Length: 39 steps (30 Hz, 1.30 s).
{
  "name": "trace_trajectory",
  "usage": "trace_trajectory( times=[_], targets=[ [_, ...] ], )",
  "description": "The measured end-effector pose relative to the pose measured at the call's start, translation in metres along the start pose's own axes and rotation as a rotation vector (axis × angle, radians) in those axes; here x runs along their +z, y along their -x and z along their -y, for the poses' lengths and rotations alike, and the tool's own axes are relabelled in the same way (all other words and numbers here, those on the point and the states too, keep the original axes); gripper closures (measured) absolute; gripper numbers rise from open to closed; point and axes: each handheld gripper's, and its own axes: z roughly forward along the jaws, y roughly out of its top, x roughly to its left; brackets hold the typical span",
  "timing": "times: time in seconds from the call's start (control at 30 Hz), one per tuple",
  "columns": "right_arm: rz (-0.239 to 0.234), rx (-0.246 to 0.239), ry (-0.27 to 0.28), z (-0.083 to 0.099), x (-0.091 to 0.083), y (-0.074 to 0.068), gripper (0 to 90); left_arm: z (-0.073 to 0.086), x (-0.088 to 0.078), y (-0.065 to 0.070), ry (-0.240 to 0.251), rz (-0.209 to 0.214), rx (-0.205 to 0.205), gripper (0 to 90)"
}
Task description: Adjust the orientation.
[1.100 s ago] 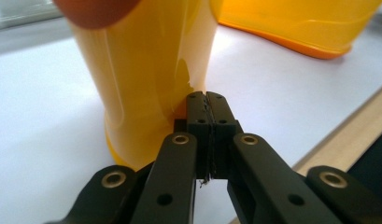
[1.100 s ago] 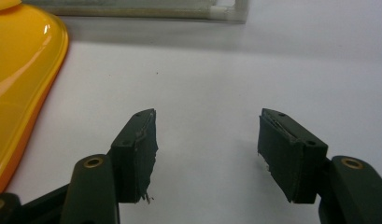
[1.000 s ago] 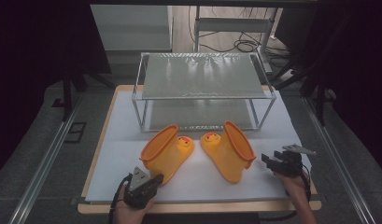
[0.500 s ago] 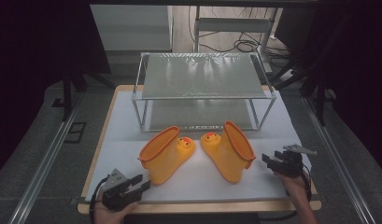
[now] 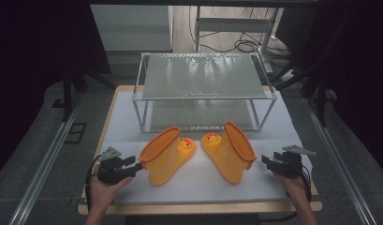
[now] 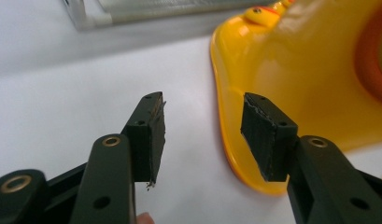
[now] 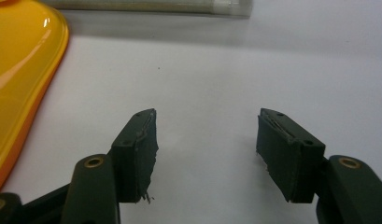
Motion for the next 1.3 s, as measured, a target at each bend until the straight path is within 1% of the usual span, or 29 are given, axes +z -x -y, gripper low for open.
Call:
trace_trajectory(
  times=[0.03,0.1,0.2,0.27,0.37,0.4,0.47,0.57,0.77,0.9,0.97,1.0,1.13,1.23,1.27,1.3],
  targets=[
    [-0.003,0.002,0.002,0.000,-0.001,0.001,40.9,-0.005,0.004,-0.002,-0.004,-0.008,0.008,49.1],
    [-0.008,0.001,0.003,0.000,-0.001,0.002,42.1,-0.008,0.007,-0.005,-0.008,0.004,0.000,48.2],
    [-0.014,-0.004,0.004,0.000,-0.001,0.002,43.3,-0.012,0.011,-0.005,-0.005,0.006,0.001,47.7],
    [-0.018,-0.005,0.001,0.000,-0.001,0.002,43.9,-0.012,0.011,-0.006,0.004,0.016,-0.006,47.3],
    [-0.023,-0.010,0.001,0.000,-0.001,0.002,45.0,-0.013,0.013,-0.006,-0.012,0.018,0.000,46.8],
    [-0.026,-0.012,0.001,0.000,-0.001,0.002,45.7,-0.013,0.012,-0.006,-0.010,0.021,-0.002,46.6],
    [-0.033,-0.017,0.001,0.000,-0.001,0.002,48.2,-0.013,0.013,-0.007,-0.012,0.024,-0.007,46.3],
    [-0.053,-0.034,0.001,0.000,-0.001,0.001,53.8,-0.012,0.013,-0.007,-0.024,0.013,-0.003,45.8],
    [-0.098,-0.104,0.012,-0.001,-0.003,-0.004,65.6,-0.012,0.011,-0.007,-0.016,0.010,-0.012,45.1],
    [-0.145,-0.148,-0.011,-0.004,0.000,-0.012,75.9,-0.013,0.011,-0.009,-0.015,0.008,-0.024,45.0],
    [-0.173,-0.183,-0.027,-0.006,0.002,-0.018,80.5,-0.013,0.011,-0.010,-0.018,0.004,-0.033,44.9],
    [-0.186,-0.198,-0.035,-0.007,0.004,-0.022,82.8,-0.013,0.011,-0.010,-0.017,0.003,-0.029,44.8],
    [-0.235,-0.285,-0.072,-0.014,0.012,-0.040,89.1,-0.013,0.010,-0.010,-0.015,0.004,-0.034,44.8],
    [-0.250,-0.345,-0.086,-0.017,0.018,-0.053,89.9,-0.013,0.010,-0.010,-0.015,0.008,-0.036,44.8],
    [-0.259,-0.351,-0.086,-0.018,0.020,-0.056,89.9,-0.013,0.010,-0.010,-0.013,0.010,-0.037,44.8],
    [-0.268,-0.370,-0.085,-0.018,0.021,-0.059,89.9,-0.013,0.010,-0.010,-0.014,0.011,-0.037,44.8]
  ],
)
